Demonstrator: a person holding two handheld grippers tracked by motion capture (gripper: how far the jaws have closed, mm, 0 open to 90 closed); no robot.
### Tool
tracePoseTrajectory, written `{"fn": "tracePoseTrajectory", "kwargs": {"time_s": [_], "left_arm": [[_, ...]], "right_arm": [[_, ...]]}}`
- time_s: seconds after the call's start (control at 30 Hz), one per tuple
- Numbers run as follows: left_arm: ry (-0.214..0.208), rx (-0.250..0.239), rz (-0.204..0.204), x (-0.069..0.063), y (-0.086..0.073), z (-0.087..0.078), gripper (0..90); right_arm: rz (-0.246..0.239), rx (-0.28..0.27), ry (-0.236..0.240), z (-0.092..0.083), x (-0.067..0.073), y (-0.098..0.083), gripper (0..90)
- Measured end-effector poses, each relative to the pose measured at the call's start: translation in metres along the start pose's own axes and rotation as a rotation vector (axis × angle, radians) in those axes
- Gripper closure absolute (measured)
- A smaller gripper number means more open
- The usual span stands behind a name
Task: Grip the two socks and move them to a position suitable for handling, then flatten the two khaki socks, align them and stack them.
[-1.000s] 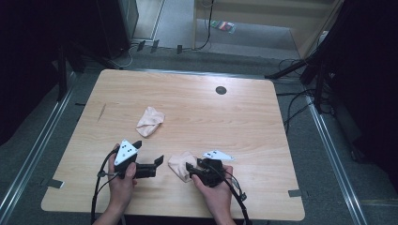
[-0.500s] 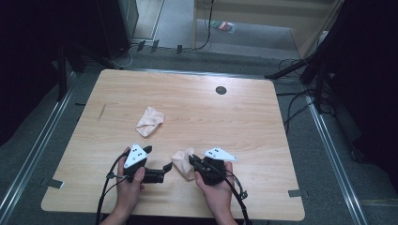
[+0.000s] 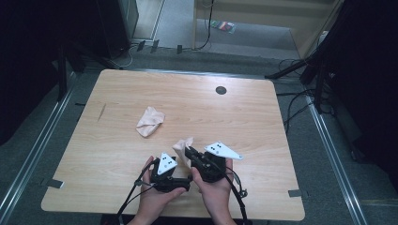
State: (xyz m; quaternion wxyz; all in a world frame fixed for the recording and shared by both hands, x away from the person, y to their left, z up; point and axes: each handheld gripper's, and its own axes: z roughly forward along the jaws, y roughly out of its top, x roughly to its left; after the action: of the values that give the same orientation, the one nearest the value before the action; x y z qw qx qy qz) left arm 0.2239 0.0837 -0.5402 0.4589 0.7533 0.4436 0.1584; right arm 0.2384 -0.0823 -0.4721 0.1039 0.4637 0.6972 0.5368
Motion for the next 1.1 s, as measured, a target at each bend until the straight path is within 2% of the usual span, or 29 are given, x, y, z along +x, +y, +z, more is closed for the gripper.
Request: {"fn": "tracePoseTrajectory", "kwargs": {"time_s": [0.03,0.1,0.13,0.17,0.2,0.23,0.27,0.3,0.33,0.37,0.4,0.43,0.47,0.5,0.53,0.57,0.63,0.67,0.7,0.73,0.77,0.8,0.83,0.87,0.9,0.93,1.0,1.07,1.1], "left_arm": [[-0.018,-0.012,-0.006,0.003,0.001,-0.002,30.0],[-0.020,-0.028,0.005,0.006,0.002,-0.004,54.4],[-0.011,-0.064,0.043,0.014,0.006,-0.012,69.5],[-0.011,-0.064,0.043,0.014,0.006,-0.012,75.6],[0.037,-0.121,0.077,0.024,0.010,-0.025,87.7],[0.092,-0.150,0.112,0.028,0.011,-0.033,89.9],[0.131,-0.163,0.153,0.032,0.013,-0.040,90.0],[0.148,-0.162,0.191,0.035,0.014,-0.045,90.0],[0.155,-0.147,0.224,0.038,0.014,-0.049,90.0],[0.142,-0.138,0.240,0.041,0.013,-0.051,90.0],[0.100,-0.117,0.243,0.044,0.012,-0.051,90.0],[0.100,-0.117,0.243,0.044,0.012,-0.051,90.0],[0.001,-0.041,0.216,0.049,0.011,-0.043,90.0],[-0.093,0.005,0.173,0.052,0.011,-0.037,90.0],[-0.126,0.017,0.154,0.054,0.010,-0.034,90.0],[-0.136,0.023,0.151,0.055,0.008,-0.032,90.0],[-0.132,0.048,0.195,0.054,0.006,-0.028,90.0],[-0.132,0.048,0.195,0.054,0.006,-0.028,90.0],[-0.137,0.089,0.227,0.054,0.004,-0.026,90.0],[-0.156,0.111,0.227,0.055,0.004,-0.024,90.0],[-0.156,0.108,0.214,0.056,0.003,-0.024,90.0],[-0.144,0.089,0.195,0.058,0.003,-0.024,89.9],[-0.137,0.064,0.154,0.061,0.003,-0.025,85.8],[-0.124,0.052,0.131,0.063,0.003,-0.025,77.7],[-0.101,0.032,0.096,0.065,0.004,-0.025,70.9],[-0.099,0.016,0.064,0.069,0.004,-0.026,64.9],[-0.100,-0.001,-0.004,0.076,0.004,-0.025,57.0],[-0.073,0.007,-0.028,0.078,0.005,-0.021,53.9],[-0.066,0.018,-0.033,0.079,0.006,-0.018,53.5]], "right_arm": [[0.004,-0.012,0.013,-0.001,0.002,0.002,85.6],[0.013,-0.038,0.047,-0.004,0.005,0.006,85.8],[0.013,-0.056,0.065,-0.005,0.007,0.008,85.9],[0.013,-0.056,0.065,-0.005,0.007,0.008,85.9],[0.007,-0.089,0.085,-0.008,0.008,0.011,86.4],[0.005,-0.096,0.090,-0.009,0.008,0.011,86.5],[0.002,-0.106,0.084,-0.010,0.007,0.011,86.5],[0.003,-0.111,0.066,-0.010,0.005,0.011,86.6],[0.007,-0.114,0.047,-0.009,0.001,0.010,86.6],[0.016,-0.111,0.024,-0.008,-0.003,0.008,86.7],[0.023,-0.106,-0.002,-0.006,-0.009,0.005,86.7],[0.023,-0.106,-0.002,-0.006,-0.009,0.005,86.7],[0.032,-0.084,-0.072,0.000,-0.022,-0.004,86.7],[0.035,-0.077,-0.097,0.002,-0.027,-0.008,86.7],[0.047,-0.057,-0.125,0.005,-0.036,-0.015,86.7],[0.053,-0.043,-0.140,0.006,-0.041,-0.020,86.6],[0.048,-0.007,-0.205,0.009,-0.053,-0.029,86.6],[0.062,0.009,-0.224,0.009,-0.060,-0.033,86.4],[0.083,0.033,-0.243,0.008,-0.067,-0.037,85.9],[0.092,0.049,-0.255,0.008,-0.070,-0.039,85.0],[0.099,0.064,-0.269,0.006,-0.073,-0.042,82.7],[0.108,0.070,-0.272,0.005,-0.075,-0.043,76.6],[0.123,0.070,-0.275,0.002,-0.076,-0.044,66.8],[0.139,0.063,-0.284,-0.001,-0.077,-0.043,54.8],[0.136,0.051,-0.290,-0.004,-0.078,-0.042,50.1],[0.138,0.030,-0.299,-0.009,-0.079,-0.039,46.5],[0.117,-0.029,-0.347,-0.021,-0.083,-0.030,44.9],[0.075,-0.080,-0.384,-0.031,-0.090,-0.022,50.5],[0.057,-0.085,-0.375,-0.032,-0.094,-0.019,53.0]]}}
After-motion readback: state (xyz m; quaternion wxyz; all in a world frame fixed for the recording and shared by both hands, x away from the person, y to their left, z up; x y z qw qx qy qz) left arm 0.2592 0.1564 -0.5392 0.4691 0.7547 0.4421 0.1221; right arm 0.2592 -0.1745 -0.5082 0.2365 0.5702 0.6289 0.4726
